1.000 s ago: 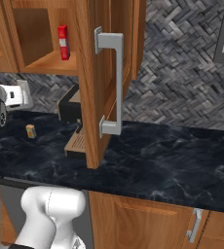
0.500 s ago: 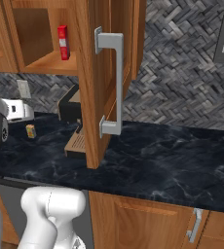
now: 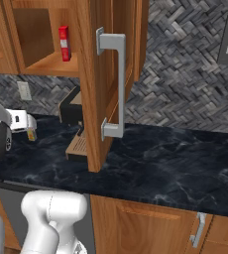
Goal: Pick the bar soap and dish brush from the cabinet and place them on the counter.
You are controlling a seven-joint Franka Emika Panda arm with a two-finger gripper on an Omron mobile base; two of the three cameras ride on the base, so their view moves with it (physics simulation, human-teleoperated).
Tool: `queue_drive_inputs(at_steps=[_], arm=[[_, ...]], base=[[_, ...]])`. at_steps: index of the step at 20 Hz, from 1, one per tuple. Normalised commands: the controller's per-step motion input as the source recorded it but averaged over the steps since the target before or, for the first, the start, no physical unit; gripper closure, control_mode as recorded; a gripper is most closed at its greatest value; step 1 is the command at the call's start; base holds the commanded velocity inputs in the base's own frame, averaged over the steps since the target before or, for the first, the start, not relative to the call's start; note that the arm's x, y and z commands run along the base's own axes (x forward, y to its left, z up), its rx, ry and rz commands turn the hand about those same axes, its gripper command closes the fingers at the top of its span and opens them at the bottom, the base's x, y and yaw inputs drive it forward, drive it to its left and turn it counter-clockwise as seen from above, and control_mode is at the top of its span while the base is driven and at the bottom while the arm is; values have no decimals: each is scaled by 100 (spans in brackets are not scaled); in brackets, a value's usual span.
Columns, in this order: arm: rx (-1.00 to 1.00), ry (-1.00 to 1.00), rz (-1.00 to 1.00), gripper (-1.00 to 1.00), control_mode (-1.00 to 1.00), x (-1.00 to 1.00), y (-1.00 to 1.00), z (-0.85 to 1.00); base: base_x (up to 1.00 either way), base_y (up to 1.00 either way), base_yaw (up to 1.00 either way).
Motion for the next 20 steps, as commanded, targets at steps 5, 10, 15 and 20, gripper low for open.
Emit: queue_drive_inputs(at_steps=[5,10,15,20], arm=[[0,9,0,100,-100,2,13,-23],[0,11,0,100,-100,7,24,-28],[0,3,0,100,-100,10,18,-36],[0,0,0,100,-100,19,13,-43]], base=[[0,0,0],[0,0,0],[0,0,0],[0,0,0]])
